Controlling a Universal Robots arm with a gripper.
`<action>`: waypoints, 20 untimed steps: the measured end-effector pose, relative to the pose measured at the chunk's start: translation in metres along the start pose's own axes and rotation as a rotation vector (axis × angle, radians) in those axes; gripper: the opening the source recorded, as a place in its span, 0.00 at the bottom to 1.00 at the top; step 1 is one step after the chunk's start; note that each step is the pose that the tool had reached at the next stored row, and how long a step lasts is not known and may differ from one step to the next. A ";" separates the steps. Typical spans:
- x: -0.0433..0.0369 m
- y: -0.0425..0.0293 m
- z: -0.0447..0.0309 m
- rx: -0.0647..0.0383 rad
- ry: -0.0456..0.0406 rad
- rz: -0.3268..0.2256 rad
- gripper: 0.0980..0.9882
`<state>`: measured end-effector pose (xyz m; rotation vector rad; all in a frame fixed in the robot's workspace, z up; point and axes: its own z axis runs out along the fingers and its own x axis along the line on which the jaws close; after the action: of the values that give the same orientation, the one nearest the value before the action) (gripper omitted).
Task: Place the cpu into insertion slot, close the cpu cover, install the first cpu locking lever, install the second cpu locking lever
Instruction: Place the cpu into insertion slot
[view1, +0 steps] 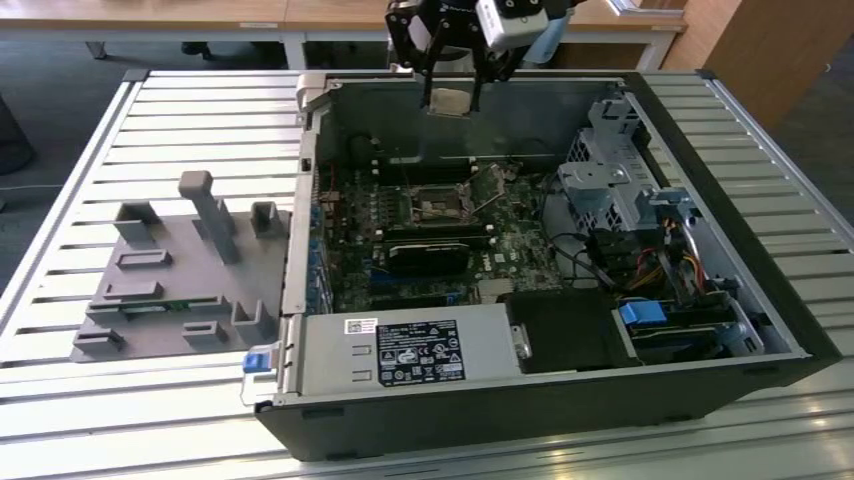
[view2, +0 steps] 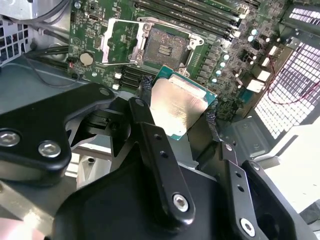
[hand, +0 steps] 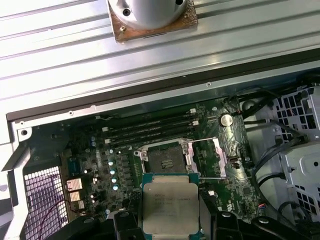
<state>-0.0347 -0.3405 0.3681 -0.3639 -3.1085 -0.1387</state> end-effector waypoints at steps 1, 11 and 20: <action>0.0000 0.0000 0.0000 0.000 -0.0004 0.004 0.49; 0.0000 0.0000 0.0000 0.001 -0.0038 0.039 0.49; 0.0000 0.0000 0.0000 0.002 -0.0070 0.072 0.49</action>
<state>-0.0348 -0.3406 0.3680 -0.4760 -3.0971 -0.1341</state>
